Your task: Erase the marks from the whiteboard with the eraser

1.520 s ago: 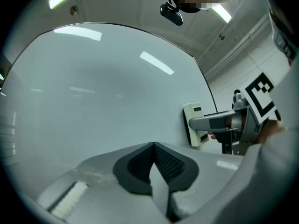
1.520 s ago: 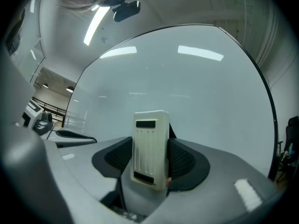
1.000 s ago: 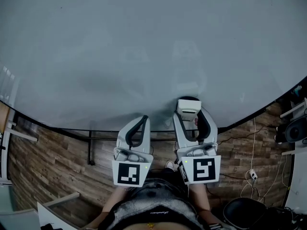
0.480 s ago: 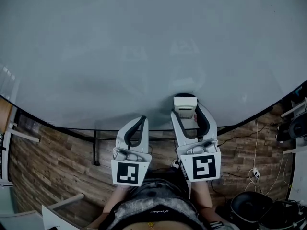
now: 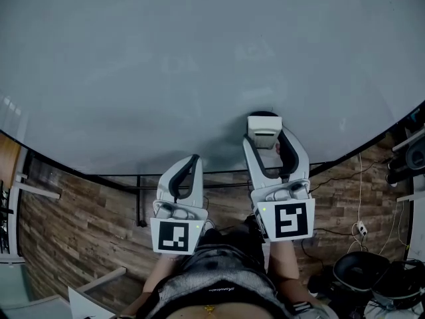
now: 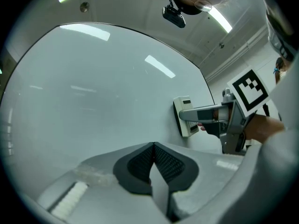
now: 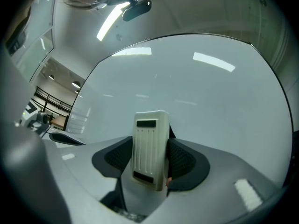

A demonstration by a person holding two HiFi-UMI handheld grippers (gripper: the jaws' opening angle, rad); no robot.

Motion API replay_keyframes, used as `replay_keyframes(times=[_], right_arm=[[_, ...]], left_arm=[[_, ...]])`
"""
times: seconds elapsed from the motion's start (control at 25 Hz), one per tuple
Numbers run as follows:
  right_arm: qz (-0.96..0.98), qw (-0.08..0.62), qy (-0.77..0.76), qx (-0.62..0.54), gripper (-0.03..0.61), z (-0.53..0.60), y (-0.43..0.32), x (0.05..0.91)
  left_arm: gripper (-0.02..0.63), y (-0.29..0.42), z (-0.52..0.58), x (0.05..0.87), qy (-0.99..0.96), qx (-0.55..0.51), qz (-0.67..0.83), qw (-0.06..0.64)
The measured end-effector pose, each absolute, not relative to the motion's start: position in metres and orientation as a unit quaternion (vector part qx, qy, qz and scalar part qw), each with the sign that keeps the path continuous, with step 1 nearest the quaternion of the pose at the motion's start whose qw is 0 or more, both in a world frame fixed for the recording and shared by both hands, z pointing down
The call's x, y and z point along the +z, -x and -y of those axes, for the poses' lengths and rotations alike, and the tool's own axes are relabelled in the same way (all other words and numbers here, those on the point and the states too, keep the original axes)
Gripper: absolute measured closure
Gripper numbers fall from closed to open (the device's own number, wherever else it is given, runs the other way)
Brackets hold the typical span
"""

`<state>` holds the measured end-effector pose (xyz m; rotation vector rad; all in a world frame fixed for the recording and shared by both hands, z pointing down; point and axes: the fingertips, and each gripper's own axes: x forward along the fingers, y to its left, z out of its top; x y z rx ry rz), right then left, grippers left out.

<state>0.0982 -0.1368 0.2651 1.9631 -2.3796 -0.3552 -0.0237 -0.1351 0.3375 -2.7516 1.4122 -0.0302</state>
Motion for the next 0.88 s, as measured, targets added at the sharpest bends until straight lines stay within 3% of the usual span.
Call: replay_keyframes(times=[0.32,0.56,0.88], right_arm=[[0.773,0.004,-0.627,-0.097,0.333,0.144,-0.106,0.284],[0.795,0.035,-0.602,-0.062,0.333,0.134,-0.074,0.326],[0.823,0.047,-0.562,-0.066,0.333,0.122,-0.084,0.327]], left_arm=[[0.609,0.033,0.143,0.348,0.88,-0.011,-0.475,0.014],[0.609,0.048,0.137,0.338,0.87,0.006,-0.493,0.027],[0.609,-0.004,0.124,0.328,0.869,-0.001,-0.494,0.027]])
